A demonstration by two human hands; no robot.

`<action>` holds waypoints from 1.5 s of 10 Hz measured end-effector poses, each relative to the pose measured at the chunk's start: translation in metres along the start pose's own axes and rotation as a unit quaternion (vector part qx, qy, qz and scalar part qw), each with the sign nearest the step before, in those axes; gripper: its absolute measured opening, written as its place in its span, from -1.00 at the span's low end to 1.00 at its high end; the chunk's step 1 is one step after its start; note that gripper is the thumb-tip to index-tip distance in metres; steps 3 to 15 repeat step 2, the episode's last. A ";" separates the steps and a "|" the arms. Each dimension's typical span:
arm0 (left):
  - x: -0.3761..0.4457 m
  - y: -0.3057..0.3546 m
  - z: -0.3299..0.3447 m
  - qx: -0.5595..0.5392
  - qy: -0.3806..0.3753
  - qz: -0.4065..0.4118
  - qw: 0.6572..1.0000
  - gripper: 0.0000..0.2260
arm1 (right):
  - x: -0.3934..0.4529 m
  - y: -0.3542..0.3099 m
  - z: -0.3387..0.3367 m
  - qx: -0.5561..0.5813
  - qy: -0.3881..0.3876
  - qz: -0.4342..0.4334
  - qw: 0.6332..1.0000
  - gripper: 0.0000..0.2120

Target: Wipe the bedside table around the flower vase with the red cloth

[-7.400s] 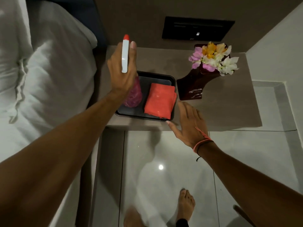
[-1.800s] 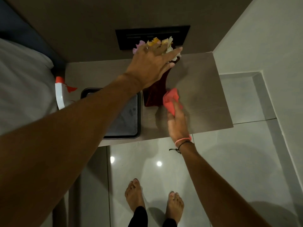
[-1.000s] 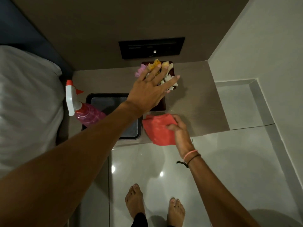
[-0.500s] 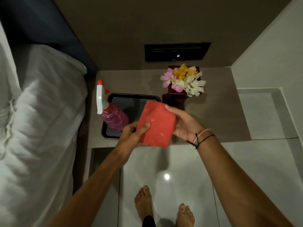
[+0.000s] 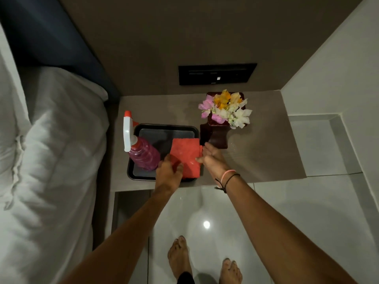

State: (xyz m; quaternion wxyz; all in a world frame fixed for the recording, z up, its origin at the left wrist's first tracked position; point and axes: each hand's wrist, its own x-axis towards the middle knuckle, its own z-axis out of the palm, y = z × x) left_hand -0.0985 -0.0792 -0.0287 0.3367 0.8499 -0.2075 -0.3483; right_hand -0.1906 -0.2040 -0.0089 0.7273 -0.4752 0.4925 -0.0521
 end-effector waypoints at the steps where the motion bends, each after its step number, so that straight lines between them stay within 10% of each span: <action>1: -0.007 -0.020 0.002 0.115 -0.037 0.031 0.992 -0.56 | -0.015 0.024 -0.017 -0.150 -0.004 0.020 0.988 -0.22; 2: -0.046 0.011 -0.017 0.254 -0.082 0.064 0.962 -0.38 | -0.056 0.020 -0.049 -0.324 0.012 -0.002 0.946 -0.24; 15: -0.046 0.011 -0.017 0.254 -0.082 0.064 0.962 -0.38 | -0.056 0.020 -0.049 -0.324 0.012 -0.002 0.946 -0.24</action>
